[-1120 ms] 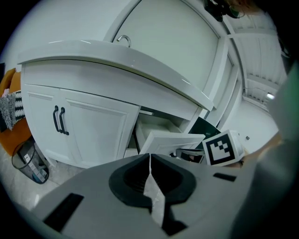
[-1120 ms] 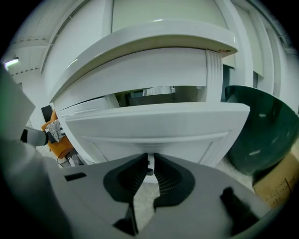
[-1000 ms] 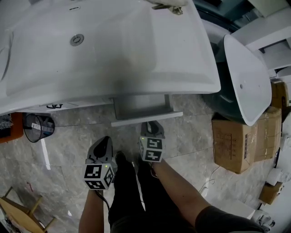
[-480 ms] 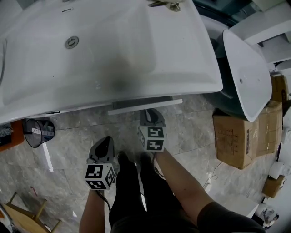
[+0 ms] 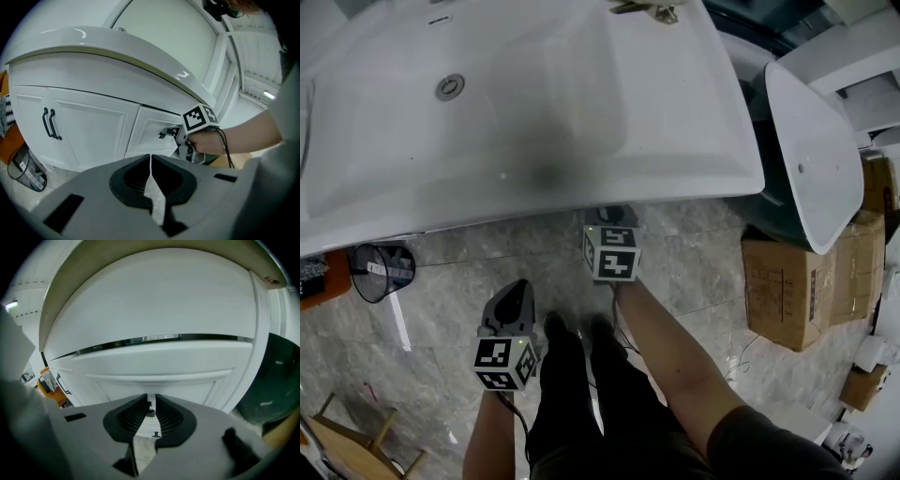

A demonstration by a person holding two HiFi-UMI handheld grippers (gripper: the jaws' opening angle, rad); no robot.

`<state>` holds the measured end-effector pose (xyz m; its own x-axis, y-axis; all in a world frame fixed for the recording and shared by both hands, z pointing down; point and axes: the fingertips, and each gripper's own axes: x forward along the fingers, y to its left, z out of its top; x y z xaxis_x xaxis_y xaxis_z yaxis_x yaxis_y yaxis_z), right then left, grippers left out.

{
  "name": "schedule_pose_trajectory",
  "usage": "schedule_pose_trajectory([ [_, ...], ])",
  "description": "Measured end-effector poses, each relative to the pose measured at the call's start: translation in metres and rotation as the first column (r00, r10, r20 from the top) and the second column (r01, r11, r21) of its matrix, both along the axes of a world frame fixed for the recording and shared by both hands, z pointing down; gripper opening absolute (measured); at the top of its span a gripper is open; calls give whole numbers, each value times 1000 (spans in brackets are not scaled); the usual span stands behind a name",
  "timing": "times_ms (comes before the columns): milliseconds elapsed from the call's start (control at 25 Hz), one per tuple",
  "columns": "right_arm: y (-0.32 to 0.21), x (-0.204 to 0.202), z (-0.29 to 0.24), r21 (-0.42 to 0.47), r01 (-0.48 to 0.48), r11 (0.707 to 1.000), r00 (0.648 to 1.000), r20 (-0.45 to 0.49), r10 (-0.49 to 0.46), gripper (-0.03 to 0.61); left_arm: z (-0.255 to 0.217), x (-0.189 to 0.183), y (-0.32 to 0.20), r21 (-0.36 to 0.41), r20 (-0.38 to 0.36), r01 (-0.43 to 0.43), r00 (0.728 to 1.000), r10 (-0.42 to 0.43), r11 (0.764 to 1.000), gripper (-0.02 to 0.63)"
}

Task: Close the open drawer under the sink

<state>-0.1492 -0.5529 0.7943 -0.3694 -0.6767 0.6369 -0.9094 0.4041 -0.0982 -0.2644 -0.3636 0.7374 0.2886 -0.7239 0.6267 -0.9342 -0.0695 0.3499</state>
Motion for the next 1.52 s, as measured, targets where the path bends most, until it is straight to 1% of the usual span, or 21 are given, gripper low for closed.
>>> schedule_pose_trajectory([
  [80,0,-2,0,3,1,1000,1000,18,-1,59,-1,0,2,-4,-5,17,1000,-17,1000,20],
  [200,0,-2,0,15,35,999,999,15,-36,59,-1,6,8,-12,-18,41,999,-41,999,20],
  [360,8,-4,-5,10,87,996,995,43,-87,60,-2,15,23,-22,-2,59,998,-59,998,20],
  [440,19,-4,-13,14,116,993,991,60,-117,60,-6,20,31,-17,13,79,997,-79,997,20],
  [520,33,-1,-22,24,163,986,984,66,-165,60,-14,23,37,-1,30,121,992,-121,993,20],
  [600,52,8,-32,20,199,980,977,69,-200,60,-29,27,47,20,36,174,984,-174,985,20],
  [680,75,21,-49,8,222,975,972,84,-222,60,-48,35,59,36,37,195,980,-196,980,20],
  [800,101,40,-82,6,258,966,959,118,-257,60,-83,52,73,58,44,186,981,-189,981,20],
  [880,115,55,-103,10,272,962,954,129,-271,59,-108,60,79,79,41,199,978,-203,977,20],
  [1040,135,80,-136,12,265,964,953,152,-264,59,-148,68,89,114,37,217,974,-222,970,20],
  [1200,149,93,-170,39,253,967,948,187,-256,58,-179,78,92,154,51,186,979,-195,970,20],
  [1280,160,96,-183,60,258,964,947,184,-264,58,-195,81,95,183,61,170,981,-184,968,20],
  [1400,181,103,-198,93,270,958,947,153,-282,58,-214,84,106,224,59,159,982,-177,962,20],
  [1520,207,113,-216,120,247,962,953,147,-263,58,-227,92,127,250,50,130,988,-146,960,20],
])
